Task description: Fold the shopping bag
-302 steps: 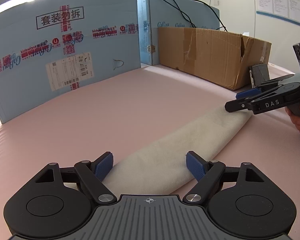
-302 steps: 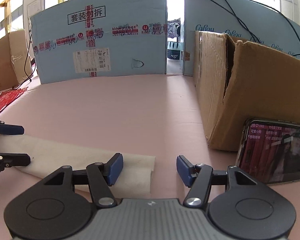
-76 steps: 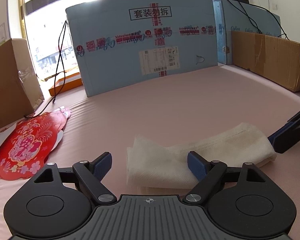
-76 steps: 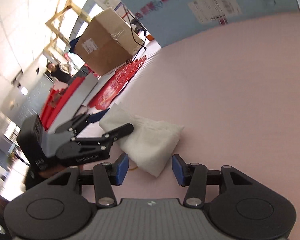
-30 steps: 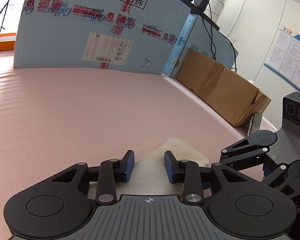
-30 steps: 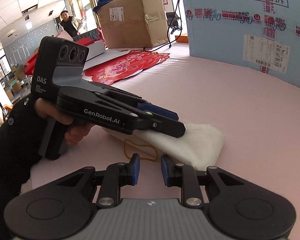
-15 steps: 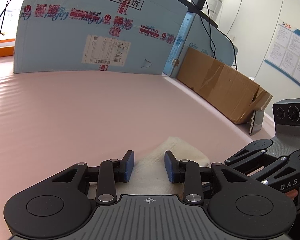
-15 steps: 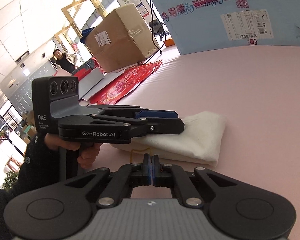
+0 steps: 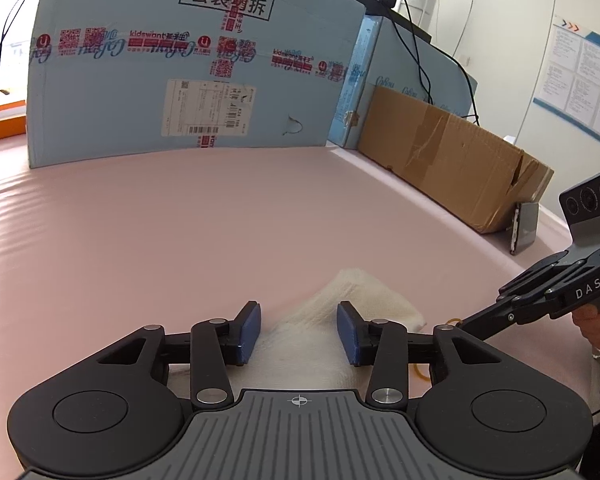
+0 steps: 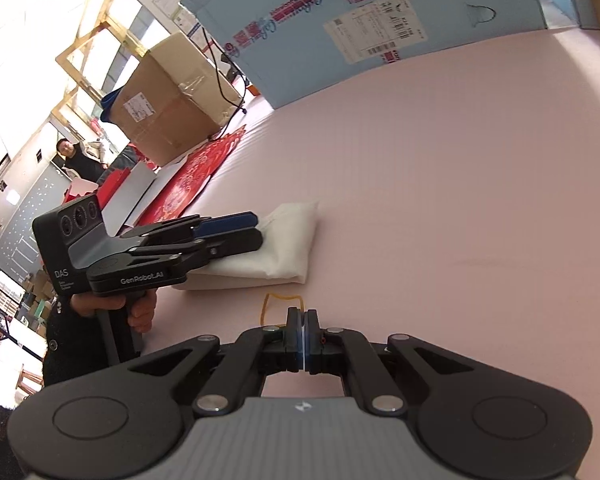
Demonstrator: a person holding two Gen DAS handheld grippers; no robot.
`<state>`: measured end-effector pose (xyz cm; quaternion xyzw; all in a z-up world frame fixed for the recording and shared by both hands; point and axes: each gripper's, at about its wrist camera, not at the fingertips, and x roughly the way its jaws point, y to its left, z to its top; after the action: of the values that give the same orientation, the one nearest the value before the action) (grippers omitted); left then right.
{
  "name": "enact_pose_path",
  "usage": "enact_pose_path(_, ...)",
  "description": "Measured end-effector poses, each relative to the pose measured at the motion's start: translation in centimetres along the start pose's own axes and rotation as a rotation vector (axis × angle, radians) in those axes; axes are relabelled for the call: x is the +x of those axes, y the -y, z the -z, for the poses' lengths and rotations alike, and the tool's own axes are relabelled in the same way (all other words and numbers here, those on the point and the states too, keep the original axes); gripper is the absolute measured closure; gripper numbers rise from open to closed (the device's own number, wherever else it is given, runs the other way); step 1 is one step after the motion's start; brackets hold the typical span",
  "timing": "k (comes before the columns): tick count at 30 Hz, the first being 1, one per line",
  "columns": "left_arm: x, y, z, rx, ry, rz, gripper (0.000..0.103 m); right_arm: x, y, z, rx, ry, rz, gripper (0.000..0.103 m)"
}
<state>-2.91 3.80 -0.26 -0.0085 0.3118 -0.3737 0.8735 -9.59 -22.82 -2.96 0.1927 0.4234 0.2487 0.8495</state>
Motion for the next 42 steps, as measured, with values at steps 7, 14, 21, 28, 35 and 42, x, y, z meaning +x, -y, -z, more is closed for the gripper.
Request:
enact_pose_path(7, 0.1, -0.1, 0.0, -0.01, 0.001, 0.001, 0.059, -0.3, 0.6, -1.5, 0.003, -0.058, 0.058, 0.102)
enact_pose_path(14, 0.3, -0.8, 0.0, -0.044, -0.001, 0.007, 0.059, 0.2, 0.7, -3.3, -0.025, -0.124, 0.082, 0.102)
enact_pose_path(21, 0.2, -0.7, 0.1, -0.037, 0.003, -0.002, 0.057, 2.1, 0.2, -4.7, -0.043, -0.153, 0.057, 0.102)
enact_pose_path(28, -0.6, 0.3, 0.0, 0.019, 0.054, 0.002, 0.051, 2.9, 0.3, -6.0, -0.049, -0.149, 0.064, 0.102)
enact_pose_path(35, -0.8, 1.8, -0.1, 0.098, 0.067, -0.028, 0.036, 2.4, 1.0, -5.3, -0.025, -0.15, 0.021, 0.102)
enact_pose_path(42, -0.1, 2.9, -0.1, 0.132, 0.039, -0.066, 0.036, 3.4, 1.2, -5.5, 0.012, -0.166, -0.058, 0.102)
